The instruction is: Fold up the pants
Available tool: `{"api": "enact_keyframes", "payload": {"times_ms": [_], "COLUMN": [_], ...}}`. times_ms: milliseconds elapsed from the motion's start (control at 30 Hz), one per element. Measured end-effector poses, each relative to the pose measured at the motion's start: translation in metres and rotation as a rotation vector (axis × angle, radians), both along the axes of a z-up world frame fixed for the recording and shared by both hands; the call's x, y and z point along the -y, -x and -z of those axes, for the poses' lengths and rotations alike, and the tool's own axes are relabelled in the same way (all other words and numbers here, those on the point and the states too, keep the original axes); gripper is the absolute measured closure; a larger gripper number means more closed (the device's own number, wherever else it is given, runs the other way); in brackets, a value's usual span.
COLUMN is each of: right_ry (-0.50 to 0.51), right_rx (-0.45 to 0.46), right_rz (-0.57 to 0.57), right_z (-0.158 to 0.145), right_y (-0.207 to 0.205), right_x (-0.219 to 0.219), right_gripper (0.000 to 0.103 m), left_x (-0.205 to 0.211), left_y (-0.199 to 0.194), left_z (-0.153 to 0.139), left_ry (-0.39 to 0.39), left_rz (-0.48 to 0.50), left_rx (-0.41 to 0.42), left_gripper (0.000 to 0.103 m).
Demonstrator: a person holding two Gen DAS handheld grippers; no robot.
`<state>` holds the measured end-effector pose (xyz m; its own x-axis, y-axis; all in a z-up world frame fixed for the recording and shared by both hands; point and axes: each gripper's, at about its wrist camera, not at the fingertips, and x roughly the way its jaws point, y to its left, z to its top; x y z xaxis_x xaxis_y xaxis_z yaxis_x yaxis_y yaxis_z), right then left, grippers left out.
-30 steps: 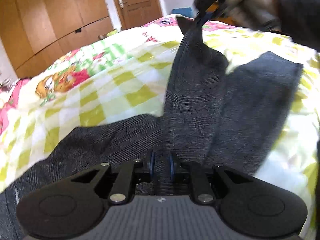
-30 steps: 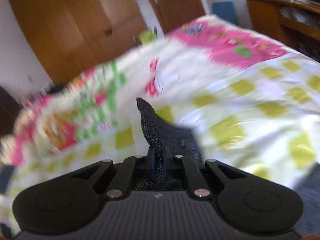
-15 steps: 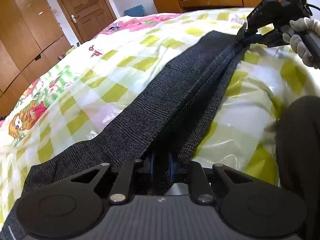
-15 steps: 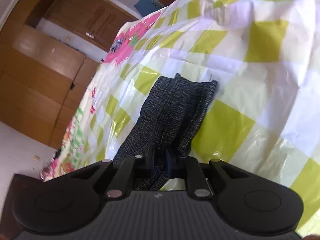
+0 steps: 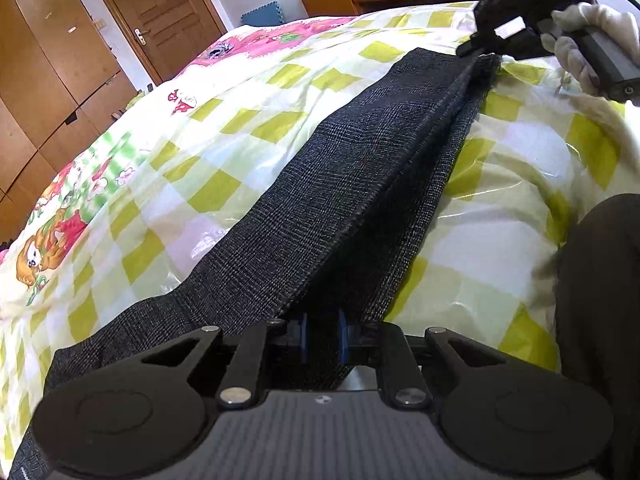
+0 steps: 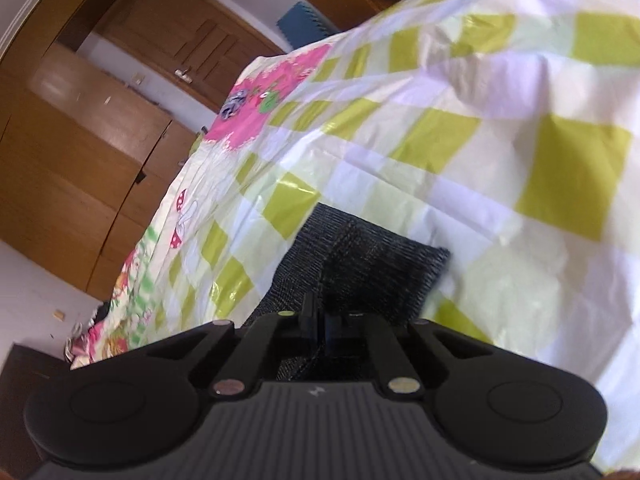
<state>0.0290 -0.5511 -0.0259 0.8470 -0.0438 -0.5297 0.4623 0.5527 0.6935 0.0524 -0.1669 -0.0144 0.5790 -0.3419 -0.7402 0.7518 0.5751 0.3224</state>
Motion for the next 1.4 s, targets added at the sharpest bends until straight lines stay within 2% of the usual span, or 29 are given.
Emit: {"api": "enact_keyframes", "payload": {"times_ms": [100, 233, 333, 400, 467, 533, 733, 1000, 1033, 1067, 1100, 1167, 1233, 1267, 1333, 1400], "right_ry": [-0.001, 0.000, -0.069, -0.071, -0.054, -0.053, -0.091, -0.160, -0.166, -0.199, -0.256, -0.357, -0.401, -0.401, -0.354, -0.312], "right_rx": [0.027, -0.033, -0.024, -0.017, -0.019, 0.000, 0.025, 0.104, 0.105, 0.107, 0.117, 0.174, 0.246, 0.264, 0.243, 0.181], "right_rz": [-0.003, 0.050, 0.062, 0.061, 0.043, 0.019, 0.019, 0.032, 0.043, 0.046, 0.043, 0.075, 0.116, 0.138, 0.171, 0.192], "right_z": [0.000, 0.014, 0.018, 0.013, 0.008, 0.006, 0.014, 0.037, 0.038, 0.040, 0.045, 0.052, 0.051, 0.048, 0.044, 0.046], "right_y": [-0.001, 0.008, 0.034, 0.052, 0.064, 0.069, 0.045, 0.009, 0.006, 0.002, 0.000, 0.004, 0.016, 0.024, 0.035, 0.039], "right_x": [0.002, 0.009, 0.015, 0.010, 0.001, -0.007, -0.010, -0.011, -0.013, -0.015, -0.016, -0.014, -0.003, 0.003, 0.017, 0.030], "right_gripper": [0.098, 0.093, 0.092, 0.078, 0.059, 0.051, 0.046, 0.049, 0.062, 0.086, 0.096, 0.096, 0.097, 0.097, 0.097, 0.097], "left_x": [0.000, 0.002, 0.002, 0.000, -0.001, -0.001, 0.001, 0.005, 0.006, 0.006, 0.006, 0.004, 0.000, -0.002, -0.001, 0.005], "left_y": [0.002, 0.008, 0.013, 0.018, 0.026, 0.034, 0.035, 0.029, 0.027, 0.024, 0.022, 0.018, 0.015, 0.015, 0.015, 0.016], "left_z": [0.000, 0.003, 0.001, -0.003, -0.004, -0.005, -0.007, -0.011, -0.012, -0.014, -0.017, -0.023, -0.033, -0.038, -0.042, -0.037], "left_ry": [0.007, -0.017, -0.014, 0.010, 0.012, 0.002, 0.015, 0.050, 0.055, 0.064, 0.073, 0.100, 0.147, 0.173, 0.201, 0.203], "left_rz": [-0.008, 0.016, 0.038, 0.066, 0.098, 0.117, 0.099, 0.088, 0.083, 0.073, 0.063, 0.038, 0.023, 0.026, 0.039, 0.057], "left_rx": [0.000, 0.020, 0.009, -0.024, -0.029, -0.010, -0.017, 0.001, 0.005, 0.012, 0.016, 0.026, 0.026, 0.015, -0.013, -0.056], "left_gripper": [0.073, 0.074, 0.074, 0.072, 0.070, 0.070, 0.070, 0.069, 0.069, 0.069, 0.069, 0.069, 0.069, 0.064, 0.053, 0.049]}}
